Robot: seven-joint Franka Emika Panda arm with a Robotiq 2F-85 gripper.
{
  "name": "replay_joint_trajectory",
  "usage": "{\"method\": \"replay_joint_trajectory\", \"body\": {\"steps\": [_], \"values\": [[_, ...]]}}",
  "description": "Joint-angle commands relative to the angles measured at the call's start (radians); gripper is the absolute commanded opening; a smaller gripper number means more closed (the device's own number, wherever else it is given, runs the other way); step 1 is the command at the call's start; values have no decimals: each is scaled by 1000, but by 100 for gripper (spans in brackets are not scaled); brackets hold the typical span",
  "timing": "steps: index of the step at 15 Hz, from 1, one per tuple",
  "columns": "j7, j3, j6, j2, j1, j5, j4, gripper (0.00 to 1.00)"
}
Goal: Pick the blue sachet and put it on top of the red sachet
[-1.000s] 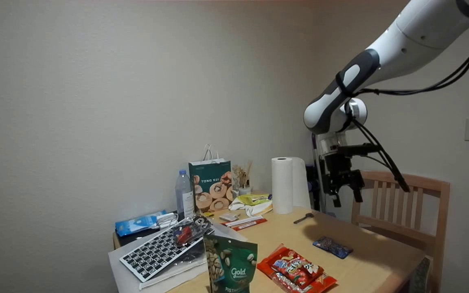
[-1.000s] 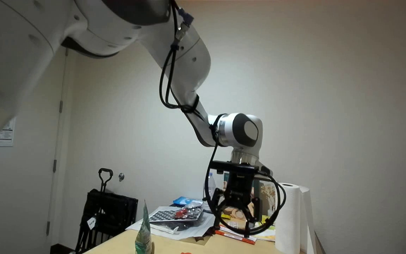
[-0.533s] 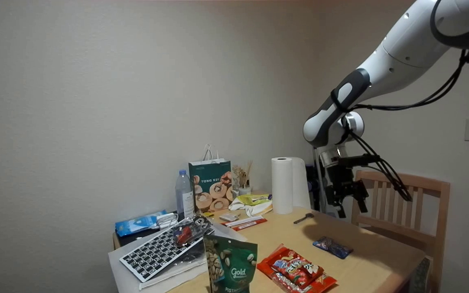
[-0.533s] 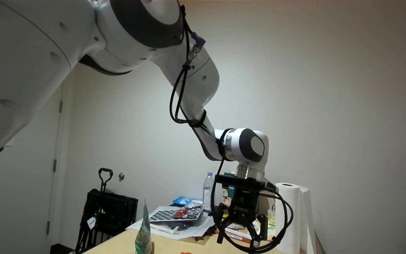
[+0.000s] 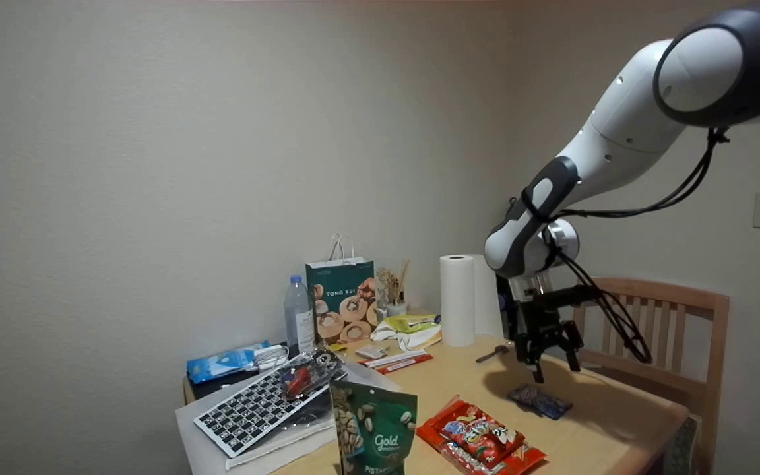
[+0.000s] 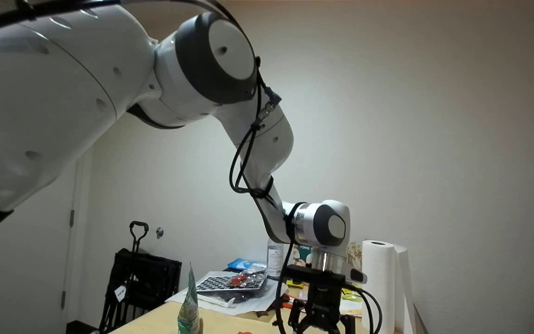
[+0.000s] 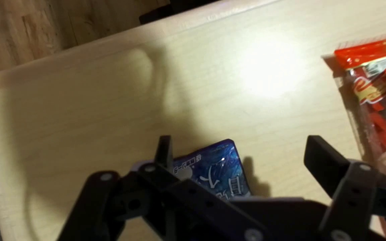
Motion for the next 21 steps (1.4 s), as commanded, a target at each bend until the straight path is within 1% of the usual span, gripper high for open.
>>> {"method": "replay_joint_trajectory", "body": {"steps": [1,2,4,7,8,9,14,15,16,19,21], "values": [[46,10,-56,116,-22,-4,98,100],[28,14,-7,69,-16,-10,43,100],[30,14,-23,115,-18,-10,76,100],[30,14,-33,126,-19,-11,96,100],[24,12,-7,145,-16,-24,116,100],[24,8,-5,172,-13,-39,152,100],[30,0,-72,286,-11,-99,320,100],[36,0,-80,294,-12,-99,332,100],[29,11,-44,260,-15,-84,280,100],[29,10,-60,294,-16,-85,323,100],[2,10,-96,326,-19,-100,368,100]]}}
